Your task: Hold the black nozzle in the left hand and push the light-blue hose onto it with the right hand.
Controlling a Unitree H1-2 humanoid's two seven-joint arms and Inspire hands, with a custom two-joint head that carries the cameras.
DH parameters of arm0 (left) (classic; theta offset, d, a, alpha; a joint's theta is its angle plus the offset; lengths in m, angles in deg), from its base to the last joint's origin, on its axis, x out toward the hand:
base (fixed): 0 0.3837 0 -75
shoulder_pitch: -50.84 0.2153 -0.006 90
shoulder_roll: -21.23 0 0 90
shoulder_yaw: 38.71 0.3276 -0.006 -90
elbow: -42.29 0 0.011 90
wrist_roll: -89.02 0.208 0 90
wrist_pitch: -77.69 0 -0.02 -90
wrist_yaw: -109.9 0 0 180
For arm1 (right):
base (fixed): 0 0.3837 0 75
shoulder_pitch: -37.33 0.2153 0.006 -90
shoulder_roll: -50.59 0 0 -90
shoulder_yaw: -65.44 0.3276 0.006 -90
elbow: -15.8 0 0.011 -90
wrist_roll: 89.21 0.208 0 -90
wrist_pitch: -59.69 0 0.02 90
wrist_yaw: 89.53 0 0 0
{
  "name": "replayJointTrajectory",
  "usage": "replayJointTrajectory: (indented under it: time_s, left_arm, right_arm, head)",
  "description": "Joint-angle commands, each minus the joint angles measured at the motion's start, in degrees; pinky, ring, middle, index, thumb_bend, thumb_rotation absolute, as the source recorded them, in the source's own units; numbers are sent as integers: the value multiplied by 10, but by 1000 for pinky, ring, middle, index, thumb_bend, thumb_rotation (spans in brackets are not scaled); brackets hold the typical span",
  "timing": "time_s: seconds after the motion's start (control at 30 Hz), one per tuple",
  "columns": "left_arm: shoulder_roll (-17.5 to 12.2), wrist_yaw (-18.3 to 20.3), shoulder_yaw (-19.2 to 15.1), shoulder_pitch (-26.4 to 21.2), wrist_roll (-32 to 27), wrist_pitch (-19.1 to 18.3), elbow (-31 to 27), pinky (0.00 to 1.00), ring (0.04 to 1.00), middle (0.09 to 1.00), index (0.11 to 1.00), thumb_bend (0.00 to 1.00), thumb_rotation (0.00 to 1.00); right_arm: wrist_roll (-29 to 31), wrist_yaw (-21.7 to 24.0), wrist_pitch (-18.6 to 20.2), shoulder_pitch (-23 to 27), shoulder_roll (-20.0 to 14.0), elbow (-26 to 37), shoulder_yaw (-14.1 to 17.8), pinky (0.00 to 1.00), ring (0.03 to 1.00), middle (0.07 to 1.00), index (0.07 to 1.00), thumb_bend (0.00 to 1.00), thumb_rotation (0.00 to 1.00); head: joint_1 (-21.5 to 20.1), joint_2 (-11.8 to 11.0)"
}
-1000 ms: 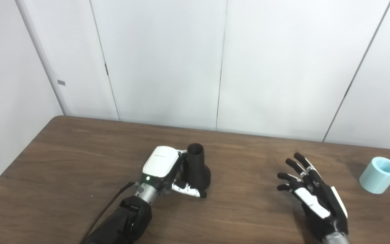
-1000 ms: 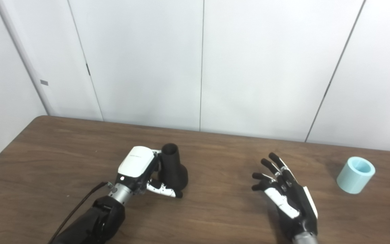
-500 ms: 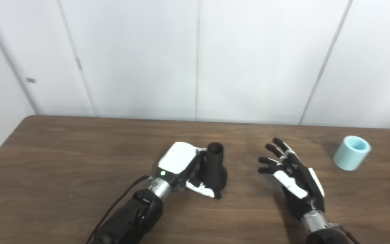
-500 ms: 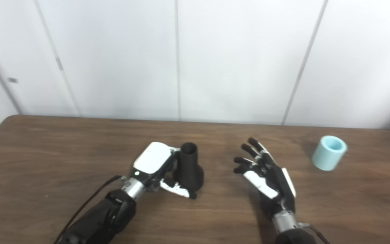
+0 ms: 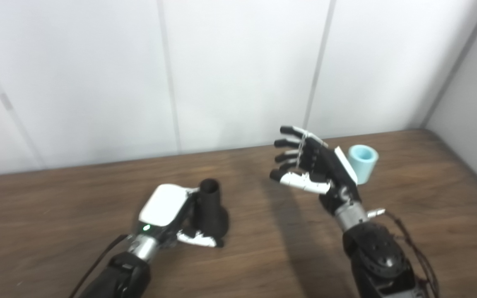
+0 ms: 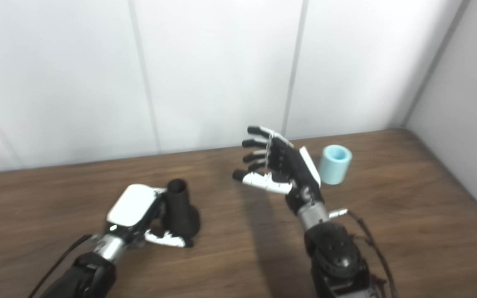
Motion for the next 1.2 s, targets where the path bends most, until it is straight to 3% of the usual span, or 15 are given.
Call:
replayJointTrajectory:
  time_s: [0.0,0.13,0.2,0.3,0.43,0.5,0.67,0.83,1.0,1.17]
  left_arm:
    - [-13,34,32,75,7,26,49,295,388,403,497,522,0]
    - [-19,44,32,71,4,31,55,305,398,398,497,522,0]
    - [-23,44,33,69,3,34,58,323,414,404,498,522,0]
    - [-24,40,33,68,5,38,63,324,413,409,499,523,0]
    - [-26,31,32,68,4,51,68,329,418,414,501,523,0]
    - [-28,30,31,69,4,54,68,327,417,408,501,522,0]
    - [-33,29,28,70,3,56,67,336,418,405,498,522,0]
    - [-36,23,25,71,-2,65,75,335,424,411,499,523,0]
    - [-37,18,25,71,1,69,84,328,421,421,502,524,0]
    - [-42,28,23,72,-4,68,78,341,437,427,502,524,0]
  right_arm:
    - [-29,-18,-21,34,-12,49,15,515,631,703,755,807,202]
    - [-23,-23,0,57,-54,67,67,533,641,701,764,805,242]
    - [-11,-15,1,62,-80,64,93,479,634,705,757,814,251]
    - [-19,-9,25,70,-115,61,115,545,663,719,755,854,266]
    - [-30,-1,54,82,-161,32,125,656,718,750,771,901,284]
    - [-45,13,67,84,-194,13,119,756,796,796,796,927,343]
    - [-44,49,71,87,-246,-50,105,840,896,882,856,996,413]
    - [-33,67,66,93,-254,-115,91,891,943,914,881,1000,387]
    - [-20,87,57,93,-252,-167,74,825,928,907,901,975,313]
    - [-18,89,50,96,-245,-221,59,870,932,925,918,864,234]
  head:
    - [-5,-1]
    - [-27,-10]
    - [-30,-11]
    - [-34,-14]
    - [-38,-18]
    - [-40,-19]
    - [-50,-23]
    - [-55,-28]
    - [-54,-29]
    - [-54,-29]
